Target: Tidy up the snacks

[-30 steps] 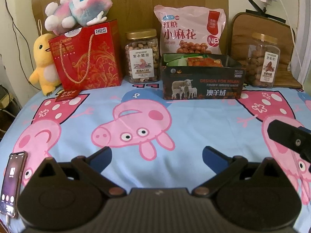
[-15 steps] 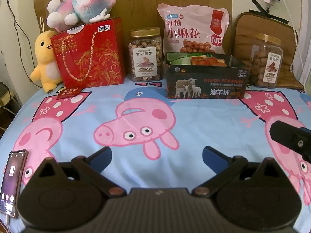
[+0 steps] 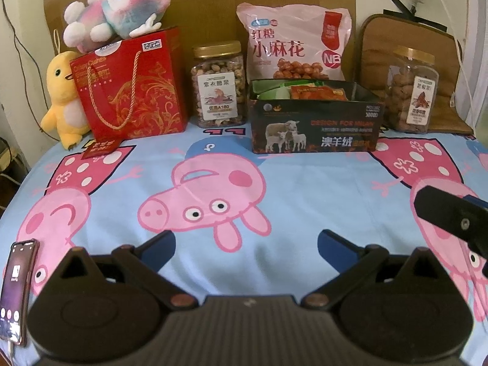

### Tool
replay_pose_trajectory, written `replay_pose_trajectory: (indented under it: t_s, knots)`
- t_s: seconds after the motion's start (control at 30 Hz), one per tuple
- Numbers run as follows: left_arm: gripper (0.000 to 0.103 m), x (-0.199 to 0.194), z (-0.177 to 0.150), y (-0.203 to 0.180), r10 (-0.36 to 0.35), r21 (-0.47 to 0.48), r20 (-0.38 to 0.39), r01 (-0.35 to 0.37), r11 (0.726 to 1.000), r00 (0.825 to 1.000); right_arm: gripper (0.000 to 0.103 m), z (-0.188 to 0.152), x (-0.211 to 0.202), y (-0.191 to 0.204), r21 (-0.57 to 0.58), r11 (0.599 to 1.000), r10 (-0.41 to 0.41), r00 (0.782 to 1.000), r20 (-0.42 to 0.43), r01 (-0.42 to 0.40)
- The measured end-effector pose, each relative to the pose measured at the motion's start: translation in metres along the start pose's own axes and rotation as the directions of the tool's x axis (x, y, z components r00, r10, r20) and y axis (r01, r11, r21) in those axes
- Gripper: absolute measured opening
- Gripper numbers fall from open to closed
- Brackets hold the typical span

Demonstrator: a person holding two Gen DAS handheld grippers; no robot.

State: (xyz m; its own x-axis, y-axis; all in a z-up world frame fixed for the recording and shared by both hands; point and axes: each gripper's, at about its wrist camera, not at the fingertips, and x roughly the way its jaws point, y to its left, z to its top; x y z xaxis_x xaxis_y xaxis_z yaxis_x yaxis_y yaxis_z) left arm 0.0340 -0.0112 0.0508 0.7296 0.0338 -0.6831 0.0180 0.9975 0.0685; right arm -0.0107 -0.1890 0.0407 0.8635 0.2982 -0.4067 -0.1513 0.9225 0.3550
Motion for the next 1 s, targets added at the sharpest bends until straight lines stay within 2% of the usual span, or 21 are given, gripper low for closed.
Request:
replay_pose_trajectory:
  t_s: [0.57, 1.0]
  knots:
    - [0.103, 0.009, 0.001, -0.021, -0.004, 0.022, -0.049, 0.005, 1.000, 0.999, 0.096, -0.005, 0.000, -0.021, 0.062, 0.998, 0.013, 1.000, -0.008, -0.012]
    - [0.103, 0.006, 0.003, -0.033, -0.004, 0.043, -0.051, 0.007, 0.999, 0.999, 0.096, -0.005, -0.004, -0.030, 0.081, 0.997, 0.016, 1.000, 0.007, -0.017]
